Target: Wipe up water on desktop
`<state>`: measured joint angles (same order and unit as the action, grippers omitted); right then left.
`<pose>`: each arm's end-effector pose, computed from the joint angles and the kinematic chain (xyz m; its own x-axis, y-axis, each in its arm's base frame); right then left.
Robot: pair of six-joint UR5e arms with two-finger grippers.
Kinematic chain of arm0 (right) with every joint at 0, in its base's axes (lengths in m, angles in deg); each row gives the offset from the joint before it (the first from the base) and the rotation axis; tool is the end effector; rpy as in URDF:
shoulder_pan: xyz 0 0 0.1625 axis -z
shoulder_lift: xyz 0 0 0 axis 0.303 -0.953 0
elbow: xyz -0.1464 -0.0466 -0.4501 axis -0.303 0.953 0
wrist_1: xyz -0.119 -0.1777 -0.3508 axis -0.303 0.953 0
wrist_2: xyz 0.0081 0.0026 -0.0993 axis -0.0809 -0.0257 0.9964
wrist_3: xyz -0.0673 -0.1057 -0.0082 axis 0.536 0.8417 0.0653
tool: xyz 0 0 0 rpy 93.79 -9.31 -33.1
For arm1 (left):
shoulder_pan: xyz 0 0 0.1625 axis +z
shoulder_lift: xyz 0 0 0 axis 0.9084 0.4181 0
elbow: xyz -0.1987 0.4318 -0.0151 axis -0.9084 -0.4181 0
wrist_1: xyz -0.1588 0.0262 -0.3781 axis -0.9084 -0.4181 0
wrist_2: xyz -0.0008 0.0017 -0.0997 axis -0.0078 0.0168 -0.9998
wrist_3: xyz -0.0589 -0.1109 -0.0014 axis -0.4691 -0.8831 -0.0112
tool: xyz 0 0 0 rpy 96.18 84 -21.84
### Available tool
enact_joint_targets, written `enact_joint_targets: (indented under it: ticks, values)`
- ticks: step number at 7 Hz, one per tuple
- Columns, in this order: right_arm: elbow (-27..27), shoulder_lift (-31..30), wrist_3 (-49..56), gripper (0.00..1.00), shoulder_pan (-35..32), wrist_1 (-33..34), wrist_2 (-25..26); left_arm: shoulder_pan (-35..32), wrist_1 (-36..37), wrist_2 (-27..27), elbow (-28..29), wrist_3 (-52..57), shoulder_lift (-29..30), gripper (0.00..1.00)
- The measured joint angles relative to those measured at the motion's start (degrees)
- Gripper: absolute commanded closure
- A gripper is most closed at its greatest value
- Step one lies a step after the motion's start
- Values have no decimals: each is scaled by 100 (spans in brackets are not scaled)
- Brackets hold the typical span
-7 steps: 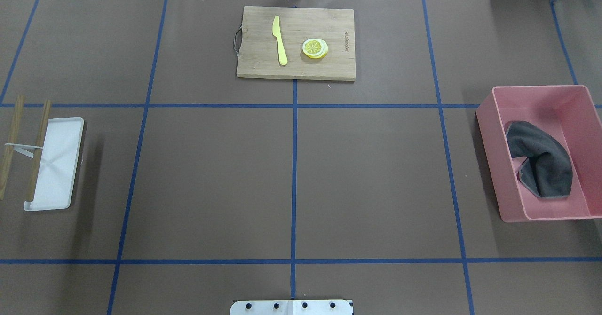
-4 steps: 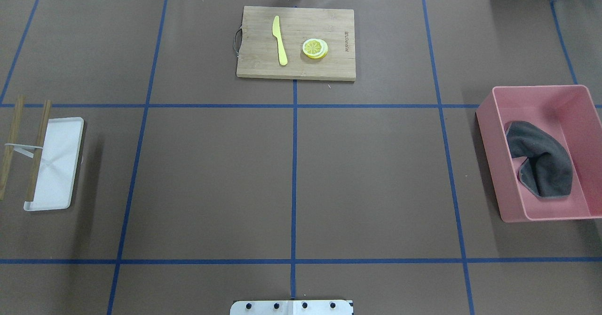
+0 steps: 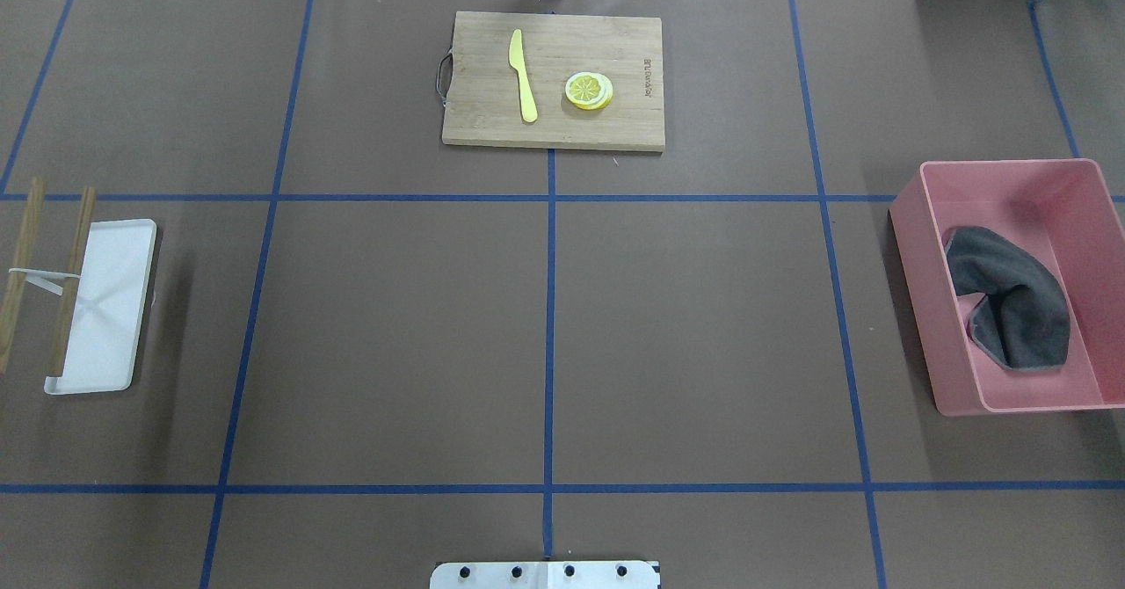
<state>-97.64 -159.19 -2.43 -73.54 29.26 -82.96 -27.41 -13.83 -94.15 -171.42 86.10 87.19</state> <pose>0.0579 -0.5092 0.7020 0.7186 0.1168 0.6855 -0.1299 0.9910 -0.0326 -0.0715 -0.4525 0.7106 0.7519 0.0558 -0.6570 0.0089 0.9955 0.0947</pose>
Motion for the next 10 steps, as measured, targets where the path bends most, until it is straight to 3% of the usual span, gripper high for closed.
enact_joint_targets:
  ticks: [6, 10]
  values:
    - [-761, -122, 11, 0, 6, 1108, 1, -126, 139, 30, 47, 62, 46, 2]
    - [-415, -219, 64, 0, 12, 1026, 29, -126, 143, 33, 75, 61, 66, 2]
